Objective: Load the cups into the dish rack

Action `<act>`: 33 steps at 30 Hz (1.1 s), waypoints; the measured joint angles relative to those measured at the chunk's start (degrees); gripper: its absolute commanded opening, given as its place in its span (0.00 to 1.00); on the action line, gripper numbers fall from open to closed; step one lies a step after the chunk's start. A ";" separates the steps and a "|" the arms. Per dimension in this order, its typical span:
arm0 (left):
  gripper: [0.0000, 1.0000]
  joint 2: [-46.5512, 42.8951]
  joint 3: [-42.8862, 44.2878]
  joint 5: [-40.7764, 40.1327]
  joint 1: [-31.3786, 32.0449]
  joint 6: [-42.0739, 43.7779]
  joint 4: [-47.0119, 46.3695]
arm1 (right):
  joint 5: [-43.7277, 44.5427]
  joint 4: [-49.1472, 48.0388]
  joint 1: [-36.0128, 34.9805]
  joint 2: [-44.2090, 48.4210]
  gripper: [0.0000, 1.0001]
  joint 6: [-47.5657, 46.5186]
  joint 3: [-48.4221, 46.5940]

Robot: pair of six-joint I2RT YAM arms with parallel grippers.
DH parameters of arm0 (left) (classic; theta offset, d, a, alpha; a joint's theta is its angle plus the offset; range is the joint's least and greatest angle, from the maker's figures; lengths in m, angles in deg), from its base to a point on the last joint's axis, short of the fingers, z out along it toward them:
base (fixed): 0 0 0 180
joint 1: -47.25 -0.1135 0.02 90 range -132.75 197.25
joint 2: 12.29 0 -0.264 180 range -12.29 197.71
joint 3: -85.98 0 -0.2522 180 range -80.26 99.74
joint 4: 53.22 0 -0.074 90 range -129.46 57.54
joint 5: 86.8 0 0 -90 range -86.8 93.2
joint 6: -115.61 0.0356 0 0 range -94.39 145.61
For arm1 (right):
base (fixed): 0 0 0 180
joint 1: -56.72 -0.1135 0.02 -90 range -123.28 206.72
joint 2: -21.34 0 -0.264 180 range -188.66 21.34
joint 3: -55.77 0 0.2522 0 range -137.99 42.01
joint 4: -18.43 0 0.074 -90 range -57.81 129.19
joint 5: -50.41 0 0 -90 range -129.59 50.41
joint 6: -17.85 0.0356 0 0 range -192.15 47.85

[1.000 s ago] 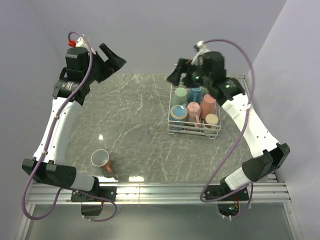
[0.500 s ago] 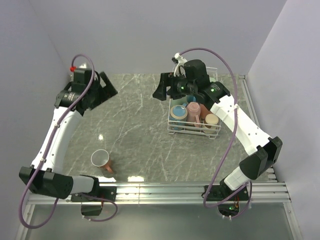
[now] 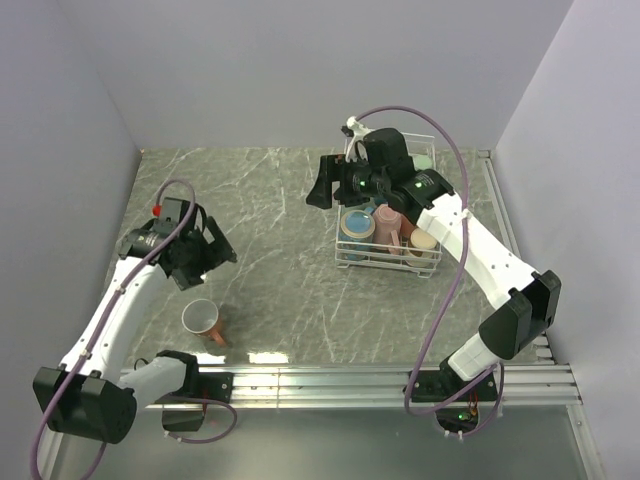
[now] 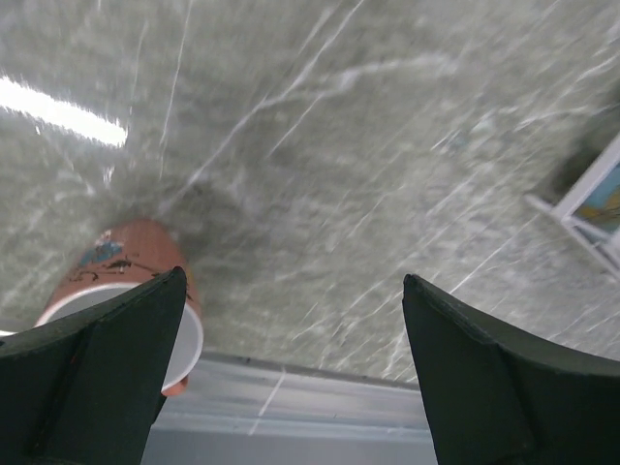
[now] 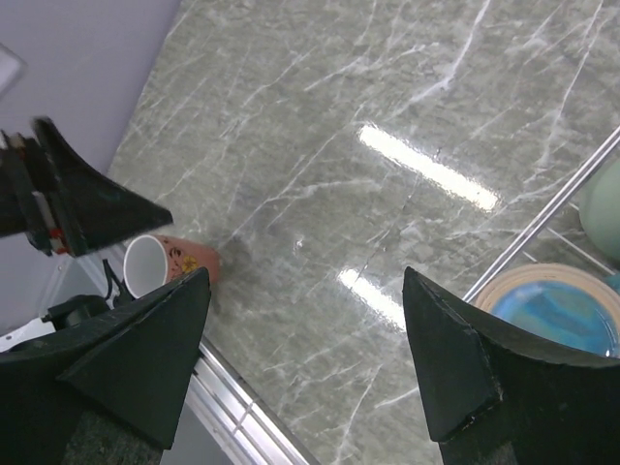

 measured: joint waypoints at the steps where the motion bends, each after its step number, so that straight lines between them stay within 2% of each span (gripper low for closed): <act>1: 0.98 -0.02 -1.27 0.59 0.00 -0.22 0.33 | 0.04 -0.07 0.00 0.00 0.86 0.00 0.33; 11: 0.93 -2.03 -8.41 4.07 0.04 -1.70 1.09 | 2.60 0.02 0.00 3.10 0.86 -0.04 3.87; 22: 0.92 -2.80 -10.54 4.59 0.92 -2.49 2.08 | 4.02 -0.02 0.00 4.44 0.86 -0.07 5.88; 30: 0.81 -2.71 -13.84 4.61 1.55 -2.71 2.40 | 4.07 -0.04 0.00 4.44 0.86 -0.26 6.40; 33: 0.75 -2.60 -14.40 4.66 1.55 -2.73 2.08 | 4.09 -0.15 0.00 4.44 0.86 -0.44 7.13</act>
